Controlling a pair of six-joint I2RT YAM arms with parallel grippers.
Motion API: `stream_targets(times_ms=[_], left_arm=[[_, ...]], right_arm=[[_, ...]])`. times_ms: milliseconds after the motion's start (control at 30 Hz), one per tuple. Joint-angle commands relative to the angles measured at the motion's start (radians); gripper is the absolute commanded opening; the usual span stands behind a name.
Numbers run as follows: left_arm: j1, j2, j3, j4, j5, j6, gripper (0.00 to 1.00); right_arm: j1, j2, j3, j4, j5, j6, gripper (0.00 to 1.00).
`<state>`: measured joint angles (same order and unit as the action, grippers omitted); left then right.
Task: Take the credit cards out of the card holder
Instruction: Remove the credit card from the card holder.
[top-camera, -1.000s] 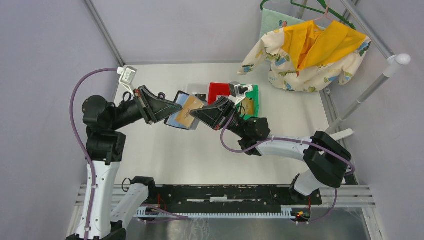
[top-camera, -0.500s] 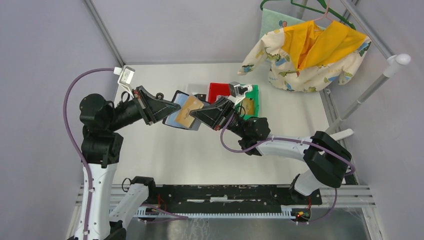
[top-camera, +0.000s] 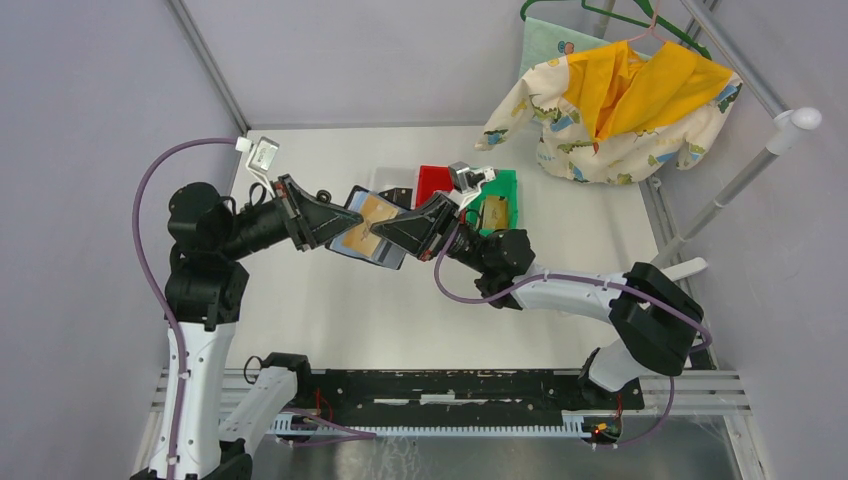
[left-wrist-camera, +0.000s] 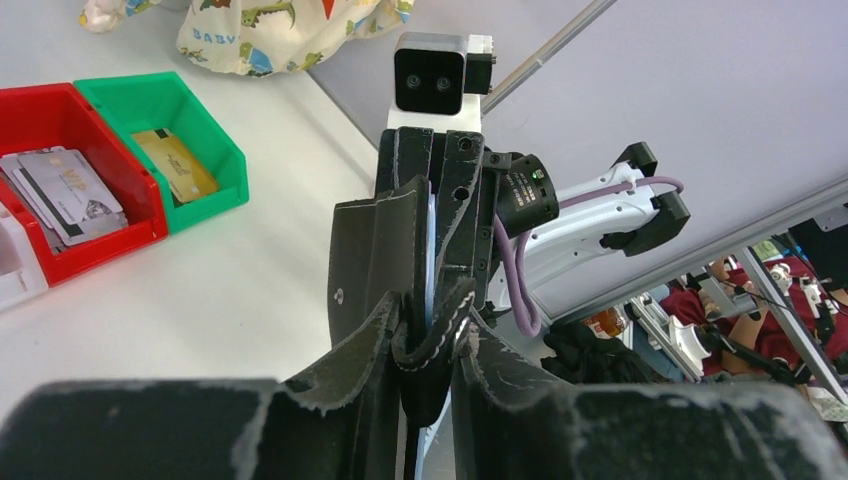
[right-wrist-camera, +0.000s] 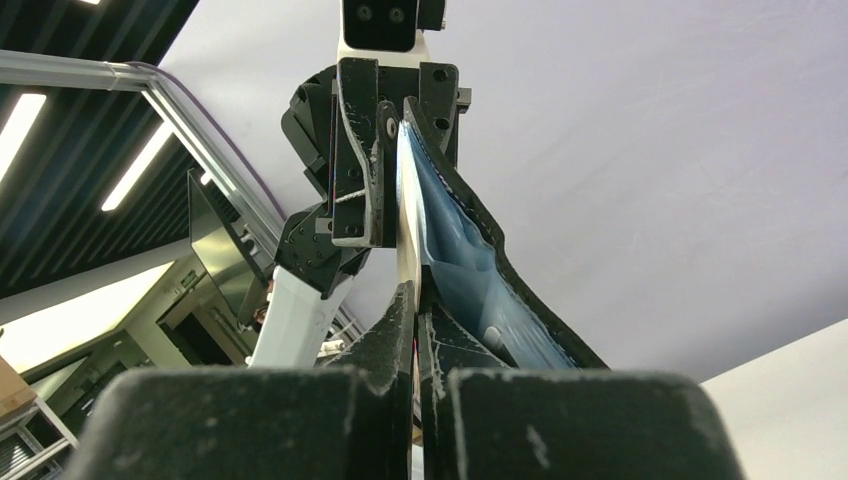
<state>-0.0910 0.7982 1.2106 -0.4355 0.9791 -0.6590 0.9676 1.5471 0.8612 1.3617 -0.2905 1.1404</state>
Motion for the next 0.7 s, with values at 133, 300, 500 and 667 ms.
stream_targets(times_ms=[133, 300, 500, 667], left_arm=[[-0.006, -0.034, 0.007, 0.033, 0.12, 0.038, 0.38], [-0.005, -0.042, -0.017, 0.018, 0.149, 0.059, 0.57], [-0.006, -0.067, -0.055, -0.011, 0.166, 0.087, 0.44], [-0.006, -0.077, -0.043, -0.01, 0.171, 0.093, 0.31]], right_arm=[[-0.002, -0.042, 0.042, -0.044, 0.045, -0.059, 0.0], [-0.001, -0.049, 0.071, -0.074, 0.045, -0.078, 0.0], [-0.001, -0.063, 0.092, -0.082, 0.059, -0.093, 0.0], [-0.003, -0.072, 0.097, -0.085, 0.063, -0.102, 0.0]])
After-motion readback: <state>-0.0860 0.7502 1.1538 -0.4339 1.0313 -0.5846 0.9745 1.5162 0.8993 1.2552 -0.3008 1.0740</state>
